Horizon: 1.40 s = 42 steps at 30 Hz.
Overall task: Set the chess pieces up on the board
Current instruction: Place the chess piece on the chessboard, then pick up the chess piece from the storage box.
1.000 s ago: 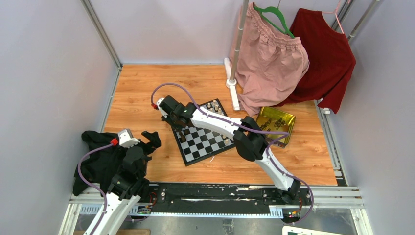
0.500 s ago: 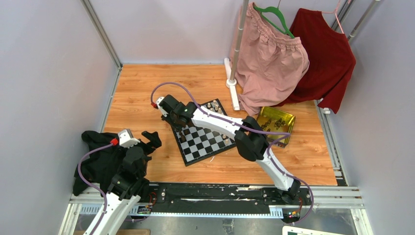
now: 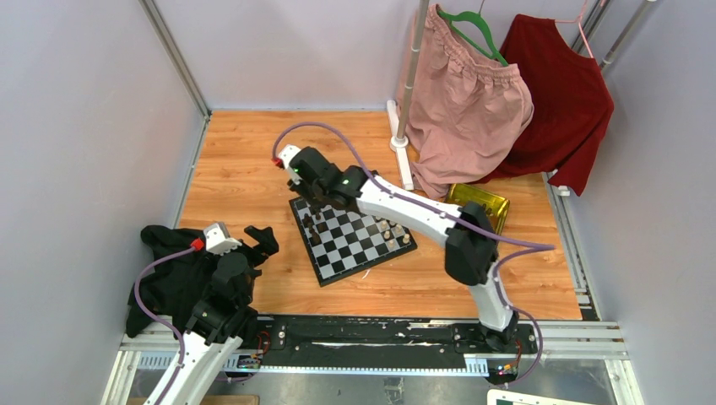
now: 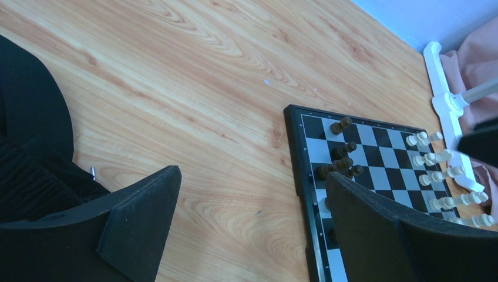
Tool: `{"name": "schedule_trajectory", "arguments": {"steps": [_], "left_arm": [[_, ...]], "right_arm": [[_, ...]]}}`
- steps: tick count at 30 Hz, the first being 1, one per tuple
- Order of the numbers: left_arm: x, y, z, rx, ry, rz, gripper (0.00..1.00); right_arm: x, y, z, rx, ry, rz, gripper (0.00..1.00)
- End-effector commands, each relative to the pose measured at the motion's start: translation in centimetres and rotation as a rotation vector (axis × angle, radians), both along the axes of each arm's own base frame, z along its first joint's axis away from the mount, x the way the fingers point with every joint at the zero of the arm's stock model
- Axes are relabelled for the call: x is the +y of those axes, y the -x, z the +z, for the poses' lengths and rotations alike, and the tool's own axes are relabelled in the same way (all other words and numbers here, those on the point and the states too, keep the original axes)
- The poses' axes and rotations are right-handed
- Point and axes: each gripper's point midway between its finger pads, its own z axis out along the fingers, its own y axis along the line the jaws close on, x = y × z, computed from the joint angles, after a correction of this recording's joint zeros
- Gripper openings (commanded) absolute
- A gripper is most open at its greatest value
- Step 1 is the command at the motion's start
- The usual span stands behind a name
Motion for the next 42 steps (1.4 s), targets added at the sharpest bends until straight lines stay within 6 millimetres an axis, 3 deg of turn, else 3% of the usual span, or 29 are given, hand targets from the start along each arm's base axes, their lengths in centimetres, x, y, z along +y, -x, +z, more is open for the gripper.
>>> {"name": "schedule_trajectory", "arguments": {"steps": [1, 4, 8, 13, 18, 25, 30, 42], "left_arm": [[-0.1, 0.0, 0.6, -0.046, 0.016, -0.007, 1.00], [-0.1, 0.0, 0.6, -0.046, 0.018, -0.009, 1.00], [-0.1, 0.0, 0.6, -0.045, 0.016, -0.008, 1.00], [-0.2, 0.0, 0.6, -0.047, 0.016, -0.013, 1.00], [-0.3, 0.0, 0.6, -0.048, 0.016, -0.020, 1.00], [-0.4, 0.0, 0.6, -0.048, 0.015, -0.023, 1.00], [-0.4, -0.1, 0.6, -0.047, 0.014, -0.027, 1.00], [-0.5, -0.1, 0.6, -0.048, 0.012, -0.030, 1.00]], "right_arm": [[-5.8, -2.4, 3.9, -0.109, -0.034, -0.160, 0.31], [-10.6, -3.2, 4.4, -0.119, -0.074, -0.293, 0.31], [-18.5, -4.0, 5.2, -0.162, -0.103, -0.508, 0.31], [-28.0, -3.5, 4.5, -0.178, -0.132, -0.755, 0.32], [-34.0, -3.1, 2.3, -0.143, -0.152, -0.930, 0.32], [-39.2, -2.6, -2.7, -0.044, -0.093, -1.106, 0.32], [-41.3, -2.4, -5.6, 0.022, -0.062, -1.189, 0.31], [-42.8, -3.2, -9.3, 0.128, -0.059, -1.266, 0.31]]}}
